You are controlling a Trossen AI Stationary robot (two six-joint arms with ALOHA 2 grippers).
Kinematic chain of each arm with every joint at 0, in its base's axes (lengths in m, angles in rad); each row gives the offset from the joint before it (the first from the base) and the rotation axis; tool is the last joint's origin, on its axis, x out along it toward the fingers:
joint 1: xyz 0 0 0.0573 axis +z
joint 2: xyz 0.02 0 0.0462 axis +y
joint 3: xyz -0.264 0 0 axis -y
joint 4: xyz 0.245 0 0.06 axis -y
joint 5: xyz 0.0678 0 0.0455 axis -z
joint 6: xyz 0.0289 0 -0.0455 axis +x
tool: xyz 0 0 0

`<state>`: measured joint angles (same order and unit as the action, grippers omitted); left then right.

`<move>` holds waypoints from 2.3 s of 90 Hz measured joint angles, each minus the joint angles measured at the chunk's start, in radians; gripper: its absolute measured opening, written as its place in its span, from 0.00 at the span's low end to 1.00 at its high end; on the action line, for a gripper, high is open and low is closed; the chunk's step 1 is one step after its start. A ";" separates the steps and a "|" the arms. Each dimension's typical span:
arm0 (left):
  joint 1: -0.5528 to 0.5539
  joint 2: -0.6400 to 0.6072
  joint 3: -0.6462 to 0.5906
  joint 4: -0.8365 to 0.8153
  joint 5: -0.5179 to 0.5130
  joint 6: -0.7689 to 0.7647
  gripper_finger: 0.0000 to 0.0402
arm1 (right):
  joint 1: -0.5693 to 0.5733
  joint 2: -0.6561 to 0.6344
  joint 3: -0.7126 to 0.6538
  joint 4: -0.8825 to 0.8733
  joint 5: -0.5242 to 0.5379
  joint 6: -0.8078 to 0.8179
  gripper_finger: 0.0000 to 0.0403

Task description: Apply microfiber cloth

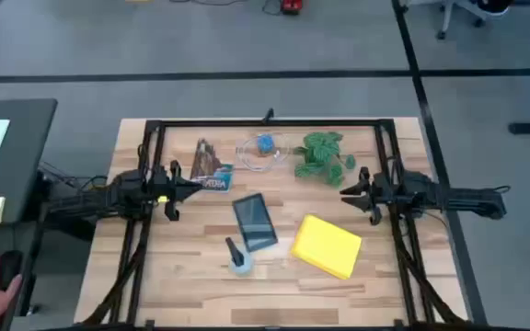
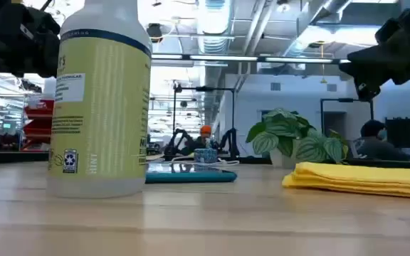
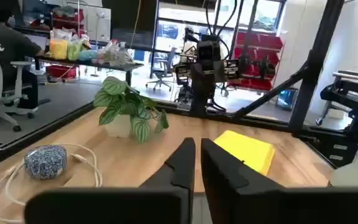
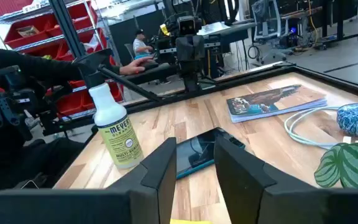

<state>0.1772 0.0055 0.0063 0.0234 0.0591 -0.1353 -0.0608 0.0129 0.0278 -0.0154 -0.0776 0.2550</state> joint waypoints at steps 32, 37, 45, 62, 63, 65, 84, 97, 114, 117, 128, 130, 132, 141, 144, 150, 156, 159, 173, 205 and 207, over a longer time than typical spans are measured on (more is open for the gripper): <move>0.000 0.000 0.000 0.000 0.000 0.000 0.01 | 0.000 0.000 0.000 0.000 0.000 0.000 0.24; 0.000 0.000 0.000 0.000 0.000 0.000 0.01 | 0.000 0.000 0.000 0.000 0.000 0.000 0.24; 0.000 0.000 0.000 0.000 0.000 0.000 0.01 | 0.000 0.000 0.000 0.000 0.000 0.000 0.24; 0.000 0.000 0.000 0.000 0.000 0.000 0.01 | 0.000 0.000 0.000 0.000 0.000 0.000 0.24; 0.000 0.000 0.000 0.000 0.000 0.000 0.01 | 0.000 0.000 0.000 0.000 0.000 0.000 0.24; 0.000 0.000 0.000 0.000 0.000 0.000 0.01 | 0.000 0.000 0.000 0.000 0.000 0.000 0.24; 0.000 0.000 0.000 0.000 0.000 0.000 0.01 | 0.000 0.000 0.000 0.000 0.000 0.000 0.24; 0.000 0.000 0.000 0.000 0.000 0.000 0.01 | 0.000 0.000 0.000 0.000 0.000 0.000 0.24; 0.000 0.000 0.000 0.000 0.000 0.000 0.01 | 0.000 0.000 0.000 0.000 0.000 0.000 0.24; 0.000 0.000 0.000 0.000 0.000 0.000 0.01 | 0.000 0.000 0.000 0.000 0.000 0.000 0.24; 0.000 0.001 0.000 0.022 -0.020 0.007 0.01 | 0.000 0.000 0.000 0.000 0.000 0.000 0.24; 0.000 0.002 0.000 0.043 -0.031 -0.003 0.01 | 0.000 0.000 0.000 0.000 0.000 0.000 0.24; 0.000 0.002 0.000 0.071 -0.036 -0.031 0.01 | 0.000 0.000 0.000 0.000 0.000 0.000 0.24; 0.000 0.000 0.000 0.157 -0.040 -0.225 0.01 | 0.000 0.000 0.000 0.000 0.000 0.000 0.24; 0.000 0.001 0.000 0.166 -0.042 -0.262 0.01 | 0.000 0.000 0.000 0.000 0.000 0.000 0.24; 0.000 0.002 0.000 0.178 -0.070 -0.281 0.01 | 0.000 0.000 0.000 0.000 0.000 0.000 0.24; 0.000 0.004 0.000 0.195 -0.132 -0.299 0.01 | 0.000 0.000 0.000 0.000 0.000 0.000 0.24; 0.001 0.006 0.002 0.196 -0.138 -0.305 0.01 | 0.000 0.000 0.000 0.000 0.000 0.000 0.24; -0.058 0.092 0.094 0.138 -0.104 -0.249 0.00 | 0.000 0.000 0.000 0.000 0.000 0.000 0.24; -0.430 0.735 0.697 -0.360 -0.329 -0.082 0.00 | 0.000 0.000 0.000 0.000 0.000 0.000 0.24; -0.456 0.786 0.743 -0.420 -0.341 -0.104 0.00 | 0.000 0.000 0.000 0.000 0.000 0.000 0.24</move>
<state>-0.2785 0.7919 0.7496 -0.3965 -0.2819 -0.2391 -0.0612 0.0128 0.0277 -0.0158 -0.0776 0.2550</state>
